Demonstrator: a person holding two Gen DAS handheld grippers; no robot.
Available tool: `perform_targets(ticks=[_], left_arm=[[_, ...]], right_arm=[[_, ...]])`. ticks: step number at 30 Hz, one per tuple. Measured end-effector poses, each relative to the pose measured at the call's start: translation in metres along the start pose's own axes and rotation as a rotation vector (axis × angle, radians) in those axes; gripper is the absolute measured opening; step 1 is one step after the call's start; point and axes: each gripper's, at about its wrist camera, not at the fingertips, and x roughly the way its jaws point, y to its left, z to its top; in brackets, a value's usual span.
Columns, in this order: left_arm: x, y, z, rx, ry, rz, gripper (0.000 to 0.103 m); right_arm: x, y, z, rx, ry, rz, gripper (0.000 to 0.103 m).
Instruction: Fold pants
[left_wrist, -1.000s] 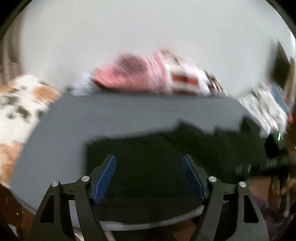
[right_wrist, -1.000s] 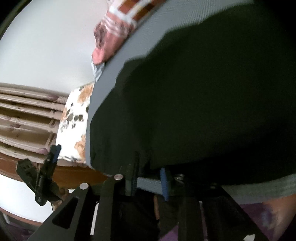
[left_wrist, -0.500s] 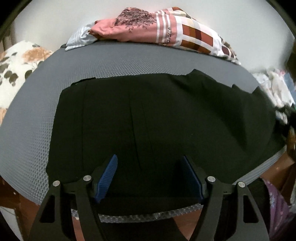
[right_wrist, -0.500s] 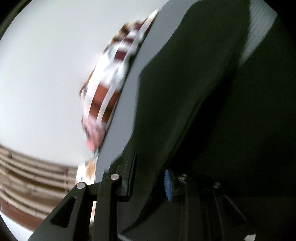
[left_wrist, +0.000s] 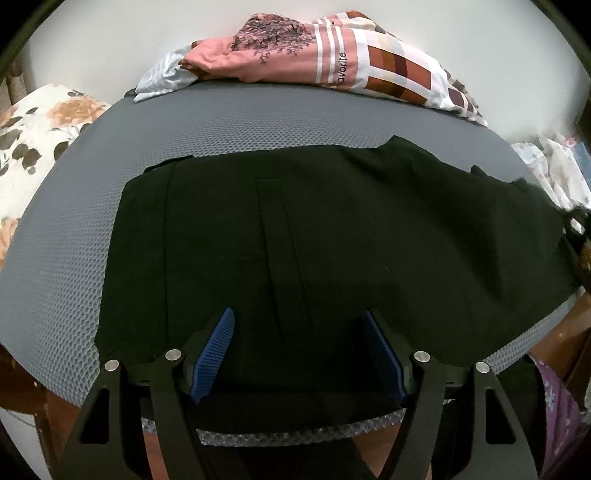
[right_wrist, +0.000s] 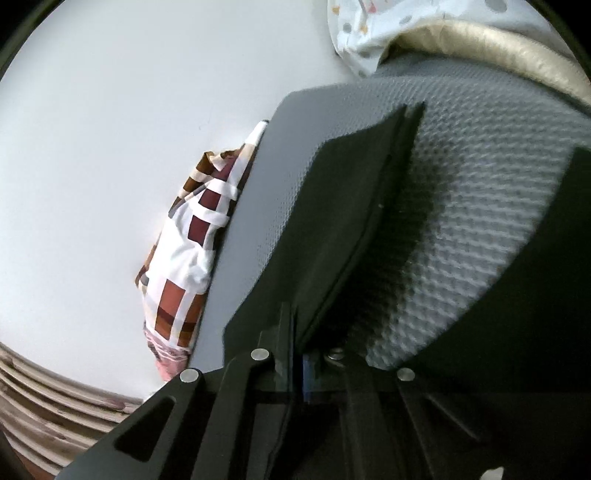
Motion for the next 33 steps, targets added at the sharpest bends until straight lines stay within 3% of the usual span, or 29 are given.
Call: perform_targets(ticks=[6, 10, 16, 33], left_arm=[[0.000, 0.004, 0.003, 0.000, 0.008, -0.017, 0.072], [0.000, 0.005, 0.003, 0.000, 0.011, -0.033, 0.072], [0.001, 0.002, 0.002, 0.042, 0.008, -0.022, 0.072], [0.002, 0.006, 0.001, 0.076, -0.006, -0.032, 0.072]], right_arm=[[-0.074, -0.012, -0.027, -0.012, -0.056, -0.020, 0.004], [-0.100, -0.035, -0.045, 0.008, -0.039, -0.051, 0.004], [-0.105, -0.068, -0.060, 0.101, -0.004, -0.037, 0.004], [-0.132, -0.077, -0.076, 0.193, -0.002, 0.061, 0.004]])
